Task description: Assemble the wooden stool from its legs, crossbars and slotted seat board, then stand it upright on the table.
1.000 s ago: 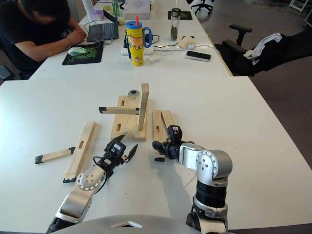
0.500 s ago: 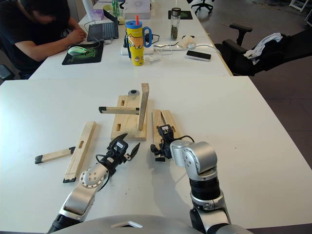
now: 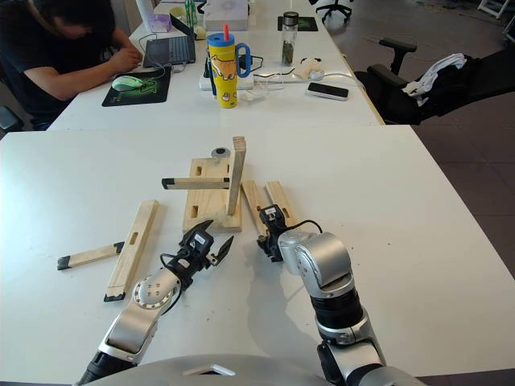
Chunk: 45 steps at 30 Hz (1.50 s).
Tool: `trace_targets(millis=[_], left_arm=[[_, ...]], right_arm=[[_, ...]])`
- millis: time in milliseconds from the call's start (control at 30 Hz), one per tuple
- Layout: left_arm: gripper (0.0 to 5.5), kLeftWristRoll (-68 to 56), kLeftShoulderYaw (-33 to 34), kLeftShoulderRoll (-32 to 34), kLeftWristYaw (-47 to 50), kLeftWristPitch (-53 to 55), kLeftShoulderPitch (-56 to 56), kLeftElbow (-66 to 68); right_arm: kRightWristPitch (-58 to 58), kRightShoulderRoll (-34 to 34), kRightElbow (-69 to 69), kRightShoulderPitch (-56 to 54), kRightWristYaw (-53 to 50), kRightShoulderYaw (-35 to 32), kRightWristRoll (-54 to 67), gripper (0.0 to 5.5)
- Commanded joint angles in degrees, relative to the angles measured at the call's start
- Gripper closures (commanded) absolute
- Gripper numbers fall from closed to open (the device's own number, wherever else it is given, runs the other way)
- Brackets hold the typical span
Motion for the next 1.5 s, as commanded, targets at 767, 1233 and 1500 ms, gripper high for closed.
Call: trace_targets(millis=[767, 1233, 1500], left_arm=[[2.01, -41.7, 13.4, 8.1, -23.1, 27.7, -11.3, -14.4], [1.43, -77.4, 27.2, 13.1, -21.3, 47.7, -15.6, -17.4], [0.39, -94.5, 29.6, 16.2, -15.5, 51.8, -19.7, -13.6]], right_arm=[[-41.0, -6.1, 2.7, -12.2, 33.5, -29.8, 25.0, 3.41], [-27.3, -29.0, -2.7, 4.1, 58.5, -28.3, 53.0, 3.41], [-32.5, -36.4, -1.3, 9.8, 69.8, -22.2, 48.3, 3.41]])
